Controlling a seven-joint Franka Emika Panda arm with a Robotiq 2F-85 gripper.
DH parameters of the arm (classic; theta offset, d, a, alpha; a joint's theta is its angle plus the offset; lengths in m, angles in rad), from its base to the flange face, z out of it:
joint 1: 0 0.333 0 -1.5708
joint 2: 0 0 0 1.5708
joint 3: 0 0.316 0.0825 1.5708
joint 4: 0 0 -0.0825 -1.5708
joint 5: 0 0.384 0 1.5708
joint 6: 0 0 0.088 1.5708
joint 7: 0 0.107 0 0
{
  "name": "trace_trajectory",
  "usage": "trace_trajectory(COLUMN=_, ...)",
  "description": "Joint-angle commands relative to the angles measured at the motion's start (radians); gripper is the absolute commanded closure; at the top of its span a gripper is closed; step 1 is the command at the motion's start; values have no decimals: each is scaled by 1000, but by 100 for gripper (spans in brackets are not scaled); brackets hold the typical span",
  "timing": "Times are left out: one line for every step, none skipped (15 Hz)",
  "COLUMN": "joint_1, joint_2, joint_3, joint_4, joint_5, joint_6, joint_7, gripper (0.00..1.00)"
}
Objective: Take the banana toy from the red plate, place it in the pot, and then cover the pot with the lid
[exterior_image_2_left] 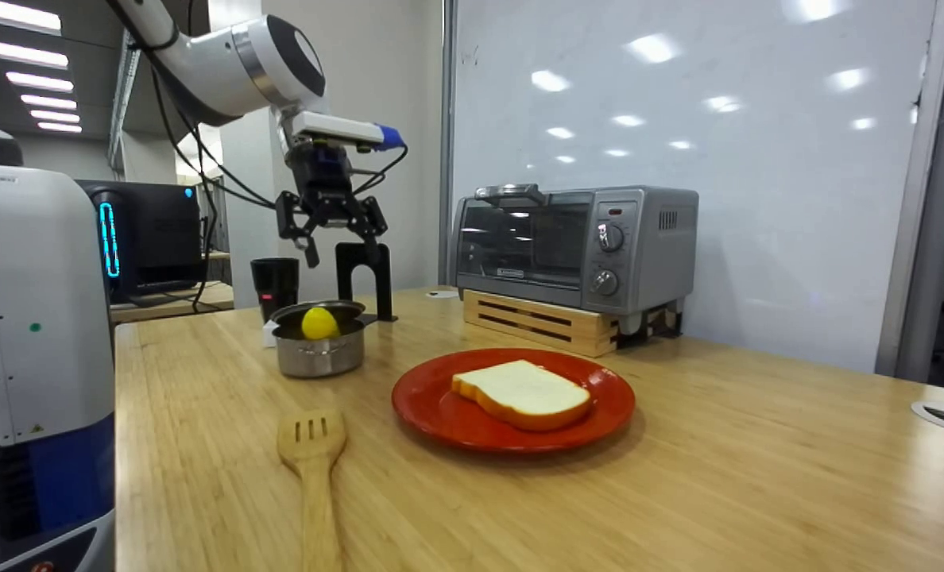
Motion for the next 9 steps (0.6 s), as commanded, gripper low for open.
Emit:
trace_trajectory(joint_1=-33, joint_2=-123, joint_3=-20, joint_4=-33, joint_5=17, joint_6=6, joint_7=52, gripper=0)
trace_trajectory(joint_1=-41, joint_2=-146, joint_3=-29, joint_4=-29, joint_5=25, joint_6=16, joint_7=79, gripper=0)
trace_trajectory(joint_1=-53, joint_2=-172, joint_3=-38, joint_4=-36, joint_5=36, joint_6=31, joint_7=85, gripper=0)
trace_trajectory(joint_1=-68, joint_2=-194, joint_3=-54, joint_4=-49, joint_5=32, joint_6=76, joint_7=110, gripper=0)
trace_trajectory(joint_1=-84, joint_2=-206, joint_3=-70, joint_4=-49, joint_5=42, joint_6=98, joint_7=121, gripper=0)
trace_trajectory(joint_1=-101, joint_2=-214, joint_3=-88, joint_4=-52, joint_5=53, joint_6=128, joint_7=134, gripper=0)
trace_trajectory(joint_1=-118, joint_2=-216, joint_3=-106, joint_4=-50, joint_5=75, joint_6=152, joint_7=143, gripper=0)
trace_trajectory(joint_1=-136, joint_2=-212, joint_3=-125, joint_4=-47, joint_5=104, joint_6=178, joint_7=148, gripper=0)
trace_trajectory(joint_1=-153, joint_2=-211, joint_3=-143, joint_4=-47, joint_5=138, joint_6=201, joint_7=147, gripper=0)
